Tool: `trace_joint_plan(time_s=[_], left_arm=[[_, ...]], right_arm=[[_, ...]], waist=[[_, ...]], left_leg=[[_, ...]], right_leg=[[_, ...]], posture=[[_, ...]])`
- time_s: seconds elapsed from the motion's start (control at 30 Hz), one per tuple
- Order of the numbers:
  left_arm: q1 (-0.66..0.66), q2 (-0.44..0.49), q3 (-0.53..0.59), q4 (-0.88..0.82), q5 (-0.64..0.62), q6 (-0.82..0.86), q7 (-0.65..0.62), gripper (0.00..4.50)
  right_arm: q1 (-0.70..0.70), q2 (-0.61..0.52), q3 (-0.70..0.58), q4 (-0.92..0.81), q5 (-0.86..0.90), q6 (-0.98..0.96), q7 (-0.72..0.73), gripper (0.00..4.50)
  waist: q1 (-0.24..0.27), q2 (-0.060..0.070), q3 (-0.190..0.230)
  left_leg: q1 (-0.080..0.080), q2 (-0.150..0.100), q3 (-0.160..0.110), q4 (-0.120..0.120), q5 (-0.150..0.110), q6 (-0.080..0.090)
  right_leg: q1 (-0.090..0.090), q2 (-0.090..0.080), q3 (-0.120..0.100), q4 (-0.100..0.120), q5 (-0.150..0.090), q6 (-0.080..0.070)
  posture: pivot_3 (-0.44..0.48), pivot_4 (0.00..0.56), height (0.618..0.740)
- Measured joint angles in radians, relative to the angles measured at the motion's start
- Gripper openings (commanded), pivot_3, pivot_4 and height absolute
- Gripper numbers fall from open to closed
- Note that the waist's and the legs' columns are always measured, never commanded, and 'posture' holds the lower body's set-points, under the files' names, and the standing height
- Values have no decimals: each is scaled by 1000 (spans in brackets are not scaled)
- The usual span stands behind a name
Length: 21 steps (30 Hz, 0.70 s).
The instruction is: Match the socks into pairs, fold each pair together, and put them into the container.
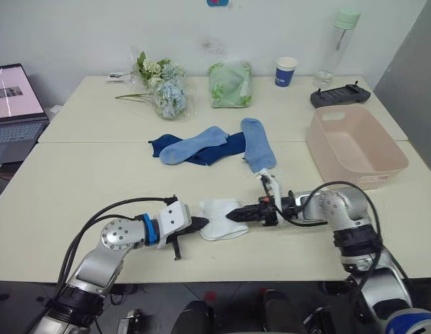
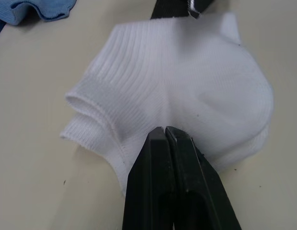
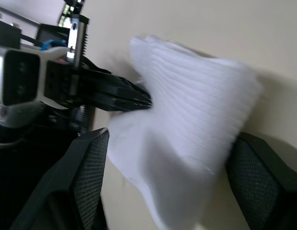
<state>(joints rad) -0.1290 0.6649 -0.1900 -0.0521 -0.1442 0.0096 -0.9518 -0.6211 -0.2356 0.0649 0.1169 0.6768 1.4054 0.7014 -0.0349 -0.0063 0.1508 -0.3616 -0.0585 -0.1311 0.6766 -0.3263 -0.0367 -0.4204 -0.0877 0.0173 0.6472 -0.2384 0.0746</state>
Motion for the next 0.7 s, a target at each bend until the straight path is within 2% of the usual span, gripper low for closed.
trace_joint_plan(time_s=[0.27, 0.3, 0.4, 0.67, 0.7], left_arm=[[1, 1, 1, -13, 7, 4, 0, 0], [3, 3, 1, -15, 7, 4, 0, 0], [10, 7, 3, -20, 7, 2, 0, 0], [20, 7, 22, -24, 3, 7, 2, 0], [23, 7, 26, -31, -4, 9, 2, 0]], right_arm=[[-22, 39, -21, 63, 6, 12, -23, 3814], [-22, 41, -22, 67, 6, 5, -23, 3639], [-22, 46, -22, 88, 2, -11, -28, 2924], [-20, 23, 28, 65, -14, -60, 2, 133], [-20, 26, 23, 64, -14, -64, -1, 27]], waist=[[-1, 2, -2], [-2, 2, -2], [-7, 3, -3], [-14, 3, -5], [-15, 3, -5]], left_leg=[[0, 0, 0, 0, 0, 0], [0, 0, 0, 0, 0, 0], [0, 0, 0, 0, 0, 0], [0, 0, -1, 0, 0, 0], [1, 0, -1, 0, 0, 0]], right_leg=[[0, 0, 0, 0, 0, 0], [0, 0, 0, 0, 0, 0], [0, 0, 0, 0, 0, 0], [0, 0, 0, 1, 0, 0], [0, 0, -1, 1, 0, 0]], posture=[[0, 150, 740], [0, 150, 740], [0, 150, 740], [0, 150, 740], [0, 150, 740]])
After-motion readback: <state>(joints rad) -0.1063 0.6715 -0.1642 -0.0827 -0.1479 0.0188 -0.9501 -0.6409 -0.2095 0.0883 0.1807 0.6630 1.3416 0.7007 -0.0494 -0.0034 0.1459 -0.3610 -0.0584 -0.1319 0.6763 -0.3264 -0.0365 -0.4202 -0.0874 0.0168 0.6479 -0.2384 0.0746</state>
